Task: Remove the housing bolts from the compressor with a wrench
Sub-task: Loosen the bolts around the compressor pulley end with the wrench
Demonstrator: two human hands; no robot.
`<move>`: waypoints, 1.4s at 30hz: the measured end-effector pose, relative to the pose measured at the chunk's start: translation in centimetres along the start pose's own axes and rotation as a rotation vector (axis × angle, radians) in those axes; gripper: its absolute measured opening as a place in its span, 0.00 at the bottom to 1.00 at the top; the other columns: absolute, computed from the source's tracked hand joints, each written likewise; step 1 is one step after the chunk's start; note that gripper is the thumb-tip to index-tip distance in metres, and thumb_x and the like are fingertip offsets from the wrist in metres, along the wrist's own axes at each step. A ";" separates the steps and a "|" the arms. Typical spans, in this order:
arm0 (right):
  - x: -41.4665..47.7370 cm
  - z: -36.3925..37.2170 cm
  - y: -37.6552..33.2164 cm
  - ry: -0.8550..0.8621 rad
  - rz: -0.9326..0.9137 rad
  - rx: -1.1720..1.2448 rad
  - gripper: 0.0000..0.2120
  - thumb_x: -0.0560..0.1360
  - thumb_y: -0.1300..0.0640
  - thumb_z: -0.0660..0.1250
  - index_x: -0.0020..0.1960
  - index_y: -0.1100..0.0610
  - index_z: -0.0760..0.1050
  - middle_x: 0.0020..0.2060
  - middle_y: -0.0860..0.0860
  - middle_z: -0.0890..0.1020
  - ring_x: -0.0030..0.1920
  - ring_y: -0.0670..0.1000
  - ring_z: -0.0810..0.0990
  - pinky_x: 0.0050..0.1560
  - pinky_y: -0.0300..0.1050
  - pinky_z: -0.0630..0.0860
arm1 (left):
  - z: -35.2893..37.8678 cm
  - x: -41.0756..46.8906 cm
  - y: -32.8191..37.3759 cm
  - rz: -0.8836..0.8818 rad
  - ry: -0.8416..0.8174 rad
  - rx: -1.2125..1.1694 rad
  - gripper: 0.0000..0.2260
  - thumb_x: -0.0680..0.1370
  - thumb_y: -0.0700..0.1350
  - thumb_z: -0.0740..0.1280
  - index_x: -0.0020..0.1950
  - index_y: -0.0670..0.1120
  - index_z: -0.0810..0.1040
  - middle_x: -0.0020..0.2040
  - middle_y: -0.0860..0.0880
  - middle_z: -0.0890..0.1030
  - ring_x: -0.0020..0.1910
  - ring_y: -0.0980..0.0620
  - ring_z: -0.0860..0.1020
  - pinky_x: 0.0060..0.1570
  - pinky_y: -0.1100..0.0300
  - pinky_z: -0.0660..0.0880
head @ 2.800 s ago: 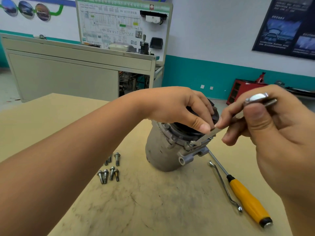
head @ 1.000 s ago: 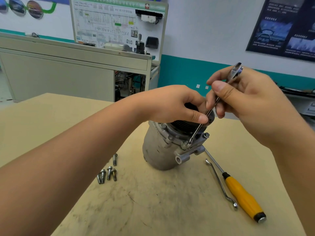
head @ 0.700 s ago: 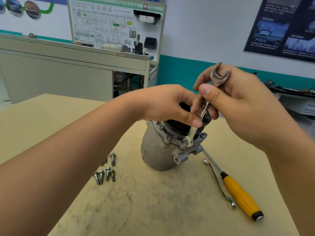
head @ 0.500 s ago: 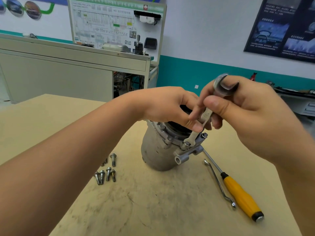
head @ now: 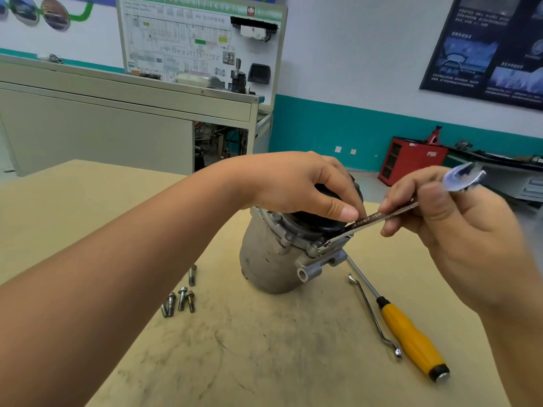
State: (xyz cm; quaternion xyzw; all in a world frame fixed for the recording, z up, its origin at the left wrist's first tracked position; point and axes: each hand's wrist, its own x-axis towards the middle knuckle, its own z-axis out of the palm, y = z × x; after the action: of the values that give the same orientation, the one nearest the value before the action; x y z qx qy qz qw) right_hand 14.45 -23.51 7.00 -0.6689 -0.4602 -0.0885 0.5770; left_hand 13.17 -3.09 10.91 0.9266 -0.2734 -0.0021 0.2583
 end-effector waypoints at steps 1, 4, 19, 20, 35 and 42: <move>0.1 0.0 0.1 0.028 0.012 0.007 0.15 0.71 0.36 0.62 0.42 0.46 0.79 0.38 0.47 0.81 0.36 0.48 0.79 0.41 0.41 0.79 | 0.0 0.0 -0.1 -0.004 0.011 0.005 0.05 0.76 0.54 0.65 0.46 0.67 0.77 0.57 0.63 0.72 0.56 0.66 0.68 0.56 0.74 0.64; 0.8 -0.2 0.1 0.064 0.048 -0.012 0.13 0.74 0.45 0.57 0.47 0.50 0.76 0.37 0.49 0.82 0.34 0.47 0.78 0.39 0.38 0.78 | 0.0 0.0 -0.2 -0.003 0.033 0.020 0.05 0.77 0.53 0.65 0.49 0.64 0.77 0.56 0.62 0.74 0.57 0.62 0.71 0.59 0.66 0.68; 5.1 0.9 -0.3 0.043 0.163 0.173 0.10 0.72 0.51 0.58 0.44 0.59 0.68 0.30 0.53 0.82 0.22 0.46 0.72 0.26 0.37 0.72 | 0.1 0.2 -0.3 -0.012 0.075 0.083 0.09 0.80 0.48 0.63 0.59 0.49 0.77 0.59 0.50 0.76 0.62 0.50 0.73 0.64 0.49 0.68; 5.2 1.1 -0.2 0.040 0.173 0.188 0.11 0.73 0.51 0.58 0.43 0.59 0.69 0.30 0.53 0.82 0.22 0.46 0.72 0.26 0.37 0.72 | 0.1 0.3 -0.4 -0.015 0.075 0.087 0.11 0.80 0.48 0.62 0.60 0.47 0.77 0.59 0.49 0.76 0.61 0.49 0.73 0.63 0.49 0.68; 4.1 3.8 -2.7 -0.092 0.081 -0.270 0.21 0.72 0.40 0.54 0.39 0.57 0.73 0.24 0.47 0.72 0.25 0.42 0.70 0.33 0.43 0.71 | -0.4 -0.2 -0.7 -0.057 0.054 -0.026 0.01 0.72 0.49 0.72 0.42 0.54 0.82 0.40 0.61 0.80 0.42 0.65 0.76 0.48 0.69 0.71; 1.1 2.5 -2.3 -0.136 0.002 -0.167 0.17 0.75 0.42 0.59 0.40 0.51 0.80 0.34 0.46 0.80 0.30 0.45 0.77 0.34 0.35 0.74 | -0.6 -0.4 0.0 0.015 -0.048 -0.037 0.08 0.62 0.57 0.71 0.40 0.61 0.80 0.48 0.72 0.72 0.53 0.71 0.69 0.57 0.70 0.65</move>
State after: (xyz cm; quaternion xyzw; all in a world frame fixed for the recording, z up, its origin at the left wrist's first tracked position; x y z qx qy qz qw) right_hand 12.42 -21.02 8.48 -0.7195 -0.4886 -0.0803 0.4870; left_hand 12.93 -2.62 11.39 0.9193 -0.2864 -0.0275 0.2686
